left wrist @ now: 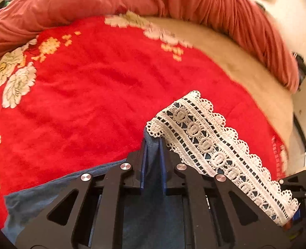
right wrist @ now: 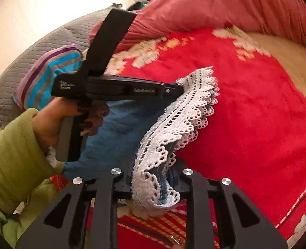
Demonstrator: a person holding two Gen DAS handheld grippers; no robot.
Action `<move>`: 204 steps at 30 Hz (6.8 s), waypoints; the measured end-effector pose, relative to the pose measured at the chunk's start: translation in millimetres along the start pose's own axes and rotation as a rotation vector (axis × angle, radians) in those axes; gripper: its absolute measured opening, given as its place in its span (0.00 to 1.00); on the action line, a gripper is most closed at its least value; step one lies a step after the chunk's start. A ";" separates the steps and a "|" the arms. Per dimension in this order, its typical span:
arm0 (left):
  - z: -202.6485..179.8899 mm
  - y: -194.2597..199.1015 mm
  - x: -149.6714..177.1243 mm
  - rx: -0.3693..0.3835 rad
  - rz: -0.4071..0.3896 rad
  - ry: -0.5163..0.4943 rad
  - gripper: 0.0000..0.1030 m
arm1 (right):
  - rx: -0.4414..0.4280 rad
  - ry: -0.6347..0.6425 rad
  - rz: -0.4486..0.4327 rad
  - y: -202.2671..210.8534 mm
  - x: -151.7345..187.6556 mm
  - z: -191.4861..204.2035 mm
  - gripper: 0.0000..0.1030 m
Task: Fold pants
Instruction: 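Grasp the lace hem with the right gripper and lift it toward the left gripper, then lay the lace hem onto the pants and open the right gripper while the left gripper holds the denim, then move both grippers open toward the elastic waistband of the folded pants, then grasp the waistband with the right gripper and lift it over the pants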
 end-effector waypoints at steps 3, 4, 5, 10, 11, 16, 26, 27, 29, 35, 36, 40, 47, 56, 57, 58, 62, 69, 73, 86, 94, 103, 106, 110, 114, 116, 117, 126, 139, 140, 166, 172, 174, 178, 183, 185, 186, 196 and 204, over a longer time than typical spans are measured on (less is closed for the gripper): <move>9.5 22.3 -4.6 0.023 -0.052 0.032 0.05 | -0.012 0.052 -0.018 3.6 -11.7 16.9 0.21; 12.8 28.6 -4.9 0.029 -0.067 0.041 0.05 | -0.018 0.080 -0.024 4.3 -17.2 26.2 0.21; 16.4 34.7 -4.5 0.033 -0.080 0.053 0.05 | -0.020 0.100 -0.027 4.2 -20.2 32.6 0.21; 45.6 63.8 12.2 0.042 -0.140 0.130 0.05 | -0.043 0.203 0.004 -14.1 -30.6 73.0 0.21; 51.6 67.3 16.7 0.040 -0.146 0.141 0.05 | -0.048 0.223 0.016 -19.7 -30.3 81.8 0.21; 84.3 77.9 43.2 0.017 -0.163 0.220 0.05 | -0.059 0.288 0.087 -54.6 -25.7 112.3 0.21; 160.0 131.8 110.5 -0.220 -0.265 0.401 0.05 | -0.004 0.516 0.207 -108.9 4.7 182.1 0.21; 166.2 143.0 118.5 -0.250 -0.285 0.415 0.05 | -0.002 0.531 0.213 -112.1 8.1 186.3 0.23; 178.8 160.3 133.0 -0.289 -0.314 0.471 0.05 | 0.009 0.574 0.230 -122.6 13.6 199.2 0.23; 204.4 181.6 165.9 -0.261 -0.347 0.605 0.05 | -0.093 0.640 0.266 -133.6 34.9 236.2 0.56; 205.5 181.9 168.3 -0.252 -0.345 0.608 0.08 | -0.138 0.653 0.263 -127.0 36.4 242.8 0.56; 199.1 172.2 170.2 -0.165 -0.335 0.627 0.13 | -0.209 0.624 0.229 -97.5 19.2 237.8 0.58; 186.2 150.8 164.0 -0.003 -0.296 0.652 0.14 | -0.003 0.445 0.079 -89.0 -54.0 155.5 0.62; 180.9 101.8 143.1 -0.039 -0.155 0.639 0.10 | 0.104 0.371 0.147 -159.7 -83.5 97.8 0.62; 177.8 101.0 138.9 -0.039 -0.147 0.627 0.09 | 0.119 0.373 0.162 -167.3 -83.6 95.7 0.62; 175.3 103.9 135.7 -0.049 -0.150 0.614 0.07 | 0.123 0.371 0.166 -166.6 -80.0 89.6 0.62; 166.9 132.5 125.7 -0.140 -0.219 0.519 0.07 | 0.085 0.393 0.137 -163.3 -80.9 94.7 0.62; 183.5 111.4 135.9 -0.180 -0.152 0.522 0.13 | 0.172 0.456 0.199 -191.1 -63.7 91.6 0.60; 186.6 116.0 143.2 -0.157 -0.164 0.552 0.18 | 0.179 0.455 0.196 -188.0 -64.0 91.2 0.60; 149.8 184.0 193.9 -0.165 -0.215 0.564 0.32 | -0.005 0.435 0.120 -93.6 -39.0 123.9 0.62; 106.9 180.7 231.4 -0.053 -0.156 0.605 0.32 | -0.072 0.484 0.180 -77.1 4.7 143.3 0.61; 93.8 150.9 231.8 -0.085 -0.090 0.622 0.12 | -0.033 0.446 0.247 -93.2 28.4 129.2 0.61; 93.2 162.8 233.5 -0.088 -0.114 0.612 0.08 | -0.040 0.436 0.239 -89.1 28.4 128.7 0.61; 92.0 173.8 240.7 -0.143 -0.119 0.602 0.06 | -0.075 0.480 0.191 -75.6 22.7 145.5 0.61; 87.1 172.1 245.6 -0.216 -0.090 0.542 0.13 | -0.067 0.508 0.197 -83.7 25.4 154.7 0.61; 85.8 168.8 246.7 -0.246 -0.076 0.520 0.16 | -0.043 0.511 0.226 -91.2 30.3 150.6 0.61; 85.2 167.9 247.4 -0.253 -0.072 0.513 0.18 | -0.018 0.517 0.242 -95.2 33.8 147.1 0.61; 84.0 164.5 246.2 -0.267 -0.065 0.494 0.22 | 0.020 0.476 0.270 -100.8 43.2 134.8 0.61; 71.5 180.3 242.4 -0.316 -0.100 0.461 0.22 | -0.010 0.448 0.213 -74.2 25.3 138.8 0.62; 70.9 181.8 242.3 -0.318 -0.104 0.461 0.22 | -0.010 0.448 0.209 -73.3 23.7 139.6 0.62; 97.8 252.0 272.7 -0.507 -0.245 0.557 0.67 | -0.072 0.566 0.098 -68.5 -27.6 211.3 0.81; 113.6 262.8 280.3 -0.563 -0.257 0.579 0.71 | -0.110 0.578 0.107 -89.0 -47.5 233.7 0.81; 121.1 264.3 283.2 -0.577 -0.257 0.589 0.71 | -0.125 0.590 0.115 -99.5 -54.2 243.4 0.81; 134.3 264.9 287.3 -0.603 -0.254 0.609 0.71 | -0.158 0.612 0.153 -125.3 -64.7 262.4 0.81; 156.1 259.3 292.5 -0.592 -0.242 0.663 0.71 | -0.201 0.650 0.212 -161.2 -75.7 286.5 0.82; 163.8 255.8 294.5 -0.579 -0.236 0.686 0.71 | -0.222 0.669 0.245 -181.6 -80.0 297.7 0.82; 168.7 253.3 295.6 -0.573 -0.232 0.698 0.71 | -0.233 0.683 0.265 -191.9 -81.1 302.9 0.81; 201.1 232.7 301.0 -0.464 -0.217 0.789 0.48 | -0.280 0.746 0.417 -263.2 -73.0 333.7 0.80; 203.9 220.7 300.0 -0.443 -0.194 0.779 0.39 | -0.322 0.782 0.470 -283.2 -59.9 345.9 0.72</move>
Point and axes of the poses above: each gripper's, at about its wrist camera, not at the fingertips, and y roughly against the way its jaws point, z to its left, x to its underside, the point moved 4 cm from there along -y, roughly the way its jaws point
